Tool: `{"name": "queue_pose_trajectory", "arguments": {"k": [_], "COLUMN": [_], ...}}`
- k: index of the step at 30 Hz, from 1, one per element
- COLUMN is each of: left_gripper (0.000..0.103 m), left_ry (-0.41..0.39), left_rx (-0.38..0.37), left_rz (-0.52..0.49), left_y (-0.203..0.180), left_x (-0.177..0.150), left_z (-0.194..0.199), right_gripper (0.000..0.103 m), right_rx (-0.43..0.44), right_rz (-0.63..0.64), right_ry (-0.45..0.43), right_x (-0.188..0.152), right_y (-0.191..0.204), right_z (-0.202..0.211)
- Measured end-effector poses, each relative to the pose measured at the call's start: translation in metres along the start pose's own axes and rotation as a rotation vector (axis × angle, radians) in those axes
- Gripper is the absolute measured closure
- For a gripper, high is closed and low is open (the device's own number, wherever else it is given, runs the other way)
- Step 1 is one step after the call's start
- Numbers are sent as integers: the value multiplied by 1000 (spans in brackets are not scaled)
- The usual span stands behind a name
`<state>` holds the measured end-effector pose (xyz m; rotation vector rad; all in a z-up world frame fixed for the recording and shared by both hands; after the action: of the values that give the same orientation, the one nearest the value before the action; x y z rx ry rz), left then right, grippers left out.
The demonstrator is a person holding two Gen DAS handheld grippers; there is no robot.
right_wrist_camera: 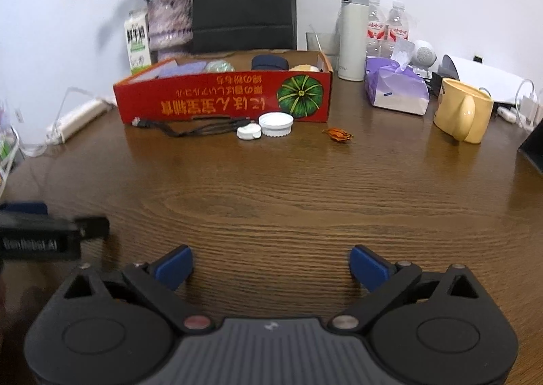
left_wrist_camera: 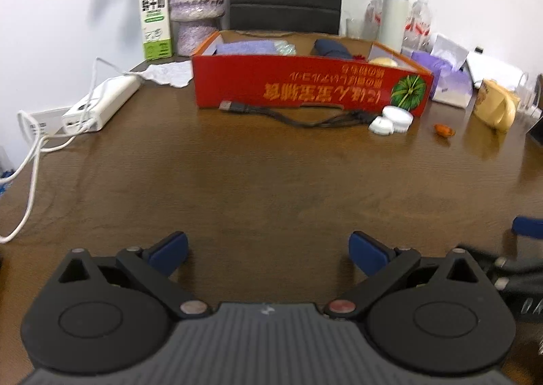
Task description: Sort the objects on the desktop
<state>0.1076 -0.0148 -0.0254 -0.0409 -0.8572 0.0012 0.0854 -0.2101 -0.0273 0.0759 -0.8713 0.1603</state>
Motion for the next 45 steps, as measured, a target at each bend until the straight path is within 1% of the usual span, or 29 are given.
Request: {"name": "queue_pose_trajectory", "arguments": {"k": [2,3,4,5,6,8,9,11,13,15,16,18,19,20,21,22,23,24,25,26,27,28,29,32,34,37,41,43,45], "left_gripper": [0,0,1,3,3,7,7,9,11,12,12,16,23,35,42,45,48,51,62,96,98,100,101,101,101,101,102,102,102], "left_ry": [-25,-42,-55,-53,-33,-18,-21,-31,-26,-22,-19,-3,0,1,12,4,-1,-5,-11,-22,-22,-26,-31,-37,-47,-118,-216,-238,-240], "left_rx": [-11,-20,-31,-51,-79,-127,-122,-70,-48,-52,-54,-25,-5,16,36,68,98,111,117,102,83,100,91,9,9,-15,-5,-15,-4], "left_rz": [8,3,-3,-16,-30,-36,-30,4,82,178,209,205,193,180,173,159,145,138,135,134,134,123,117,180,179,169,119,92,69], "left_y": [1,1,0,-1,-3,-5,-6,-1,6,19,22,24,23,21,19,15,12,9,6,4,1,-1,0,7,8,7,8,8,8], "left_x": [13,22,29,37,47,65,72,88,99,109,113,119,120,122,121,122,121,121,118,116,113,109,105,94,87,78,72,71,69], "left_z": [-5,-8,-11,-17,-25,-41,-49,-67,-83,-97,-104,-116,-120,-125,-130,-133,-134,-133,-130,-125,-121,-115,-111,-96,-82,-49,-3,14,24], "right_gripper": [15,16,16,16,16,18,18,21,25,30,34,37,41,48,52,53,56,62,65,65,65,65,65,65,65,65,65,65,65], "right_rx": [49,56,44,21,3,-8,1,29,53,71,75,83,94,103,107,121,131,136,145,145,138,132,133,151,147,144,132,148,150], "right_rz": [20,42,64,85,96,87,63,21,-19,-44,-48,-49,-50,-47,-45,-55,-75,-92,-99,-89,-79,-71,-70,-62,-42,-27,6,31,52], "right_ry": [-7,-14,-33,-64,-90,-114,-118,-111,-94,-77,-74,-62,-51,-42,-34,-48,-48,-47,-49,-51,-56,-60,-63,-99,-131,-161,-232,-263,-273], "right_x": [7,14,22,33,43,65,77,96,113,121,124,125,125,123,121,119,118,117,116,116,115,115,114,116,116,114,102,93,82], "right_y": [0,0,-1,-4,-7,-17,-22,-30,-38,-39,-38,-35,-33,-33,-33,-35,-37,-40,-41,-41,-42,-41,-41,-37,-33,-27,-13,-5,1], "right_z": [-3,-5,-8,-11,-16,-30,-39,-59,-84,-103,-111,-122,-126,-130,-133,-133,-134,-134,-133,-132,-131,-131,-129,-118,-108,-90,-47,-26,-8]}}
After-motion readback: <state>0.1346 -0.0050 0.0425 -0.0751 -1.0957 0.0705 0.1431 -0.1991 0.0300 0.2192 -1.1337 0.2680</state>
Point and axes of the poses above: each gripper's, at about its wrist camera, not at the fingertips, and z roughly against the way its jaws point, y to its left, x to its top, the point moved 4 cm from there along -z, roughly the way its jaws point, and after that the axes turned 1 degree about -x, right-handed, at the moved point
